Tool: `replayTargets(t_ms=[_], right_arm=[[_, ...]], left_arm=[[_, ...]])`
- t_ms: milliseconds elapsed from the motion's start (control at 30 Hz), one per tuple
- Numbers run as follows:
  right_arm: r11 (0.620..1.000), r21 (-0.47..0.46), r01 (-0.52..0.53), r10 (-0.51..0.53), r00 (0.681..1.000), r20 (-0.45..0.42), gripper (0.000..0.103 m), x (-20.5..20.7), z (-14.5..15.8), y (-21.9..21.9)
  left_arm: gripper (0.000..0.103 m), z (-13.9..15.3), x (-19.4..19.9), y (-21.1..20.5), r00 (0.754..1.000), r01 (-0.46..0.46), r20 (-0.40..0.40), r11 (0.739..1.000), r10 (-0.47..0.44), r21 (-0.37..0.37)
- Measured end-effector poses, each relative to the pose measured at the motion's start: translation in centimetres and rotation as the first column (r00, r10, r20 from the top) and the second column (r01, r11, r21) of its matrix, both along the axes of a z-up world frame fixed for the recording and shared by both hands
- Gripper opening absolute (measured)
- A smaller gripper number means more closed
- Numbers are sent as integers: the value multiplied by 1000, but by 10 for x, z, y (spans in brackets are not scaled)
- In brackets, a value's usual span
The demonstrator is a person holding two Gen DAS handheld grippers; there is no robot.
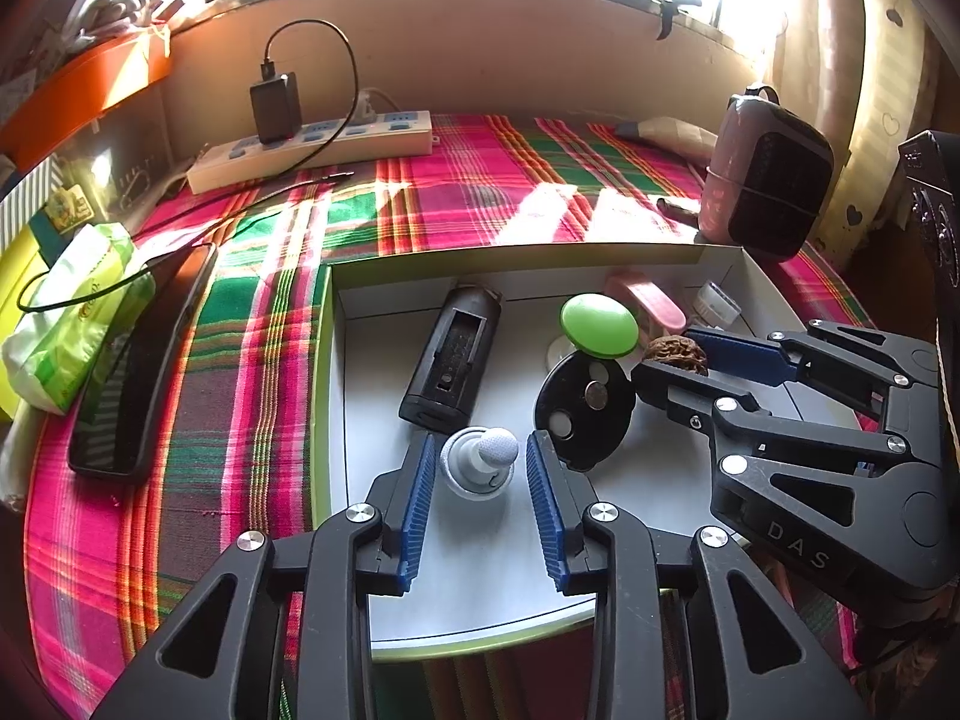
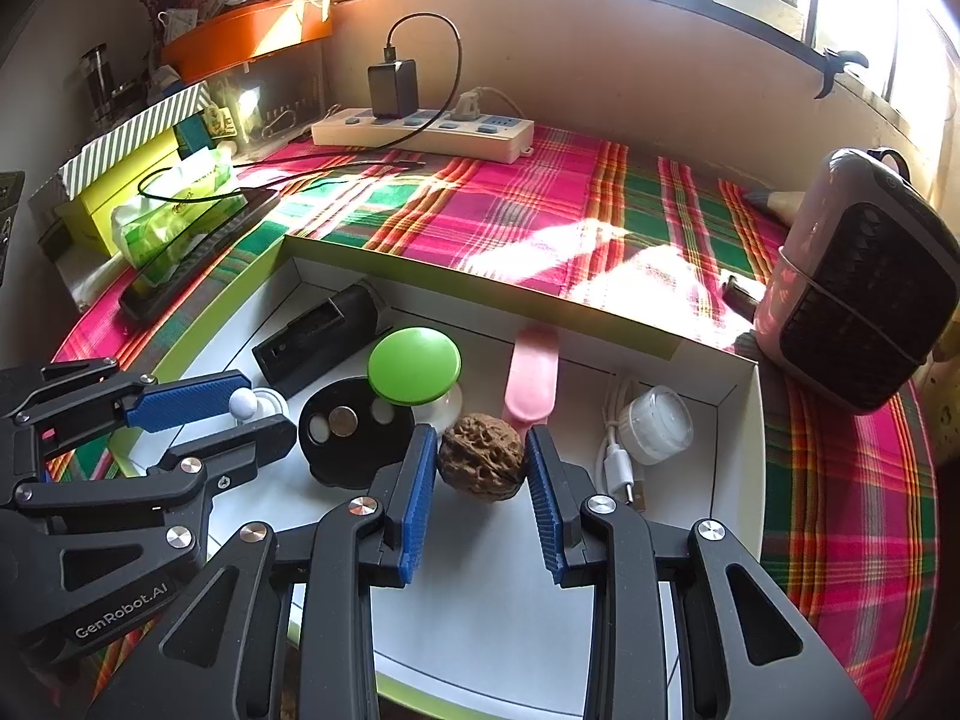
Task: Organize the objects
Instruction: 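Open left tool to release the knob while right tool releases the walnut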
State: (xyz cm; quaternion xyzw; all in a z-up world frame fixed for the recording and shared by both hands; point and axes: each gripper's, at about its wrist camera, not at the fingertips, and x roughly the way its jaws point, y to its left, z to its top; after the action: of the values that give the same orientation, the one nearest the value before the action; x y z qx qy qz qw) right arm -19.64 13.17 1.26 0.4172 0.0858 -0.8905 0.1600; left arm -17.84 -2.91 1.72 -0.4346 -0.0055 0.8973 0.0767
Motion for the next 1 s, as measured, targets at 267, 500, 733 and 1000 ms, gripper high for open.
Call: replayTargets(t_ms=[267, 500, 733, 1000], right_arm=[[1000, -3, 1, -1, 1000, -3, 32, 2, 1, 0], [1000, -4, 7, -7, 1000, -6, 36, 5, 2, 0], [1000, -11, 15, -15, 1000, -9, 37, 9, 5, 2], [999, -26, 25, -26, 1000, -15, 37, 15, 9, 5]], left_arm=[[33, 1, 3, 0, 1000, -6, 2, 1000, 6, 4], [34, 2, 6, -1, 1000, -6, 6, 1000, 6, 8], [34, 8, 12, -2, 1000, -13, -17, 1000, 14, 10], [35, 12, 19, -5, 999, -22, -29, 1000, 22, 8]])
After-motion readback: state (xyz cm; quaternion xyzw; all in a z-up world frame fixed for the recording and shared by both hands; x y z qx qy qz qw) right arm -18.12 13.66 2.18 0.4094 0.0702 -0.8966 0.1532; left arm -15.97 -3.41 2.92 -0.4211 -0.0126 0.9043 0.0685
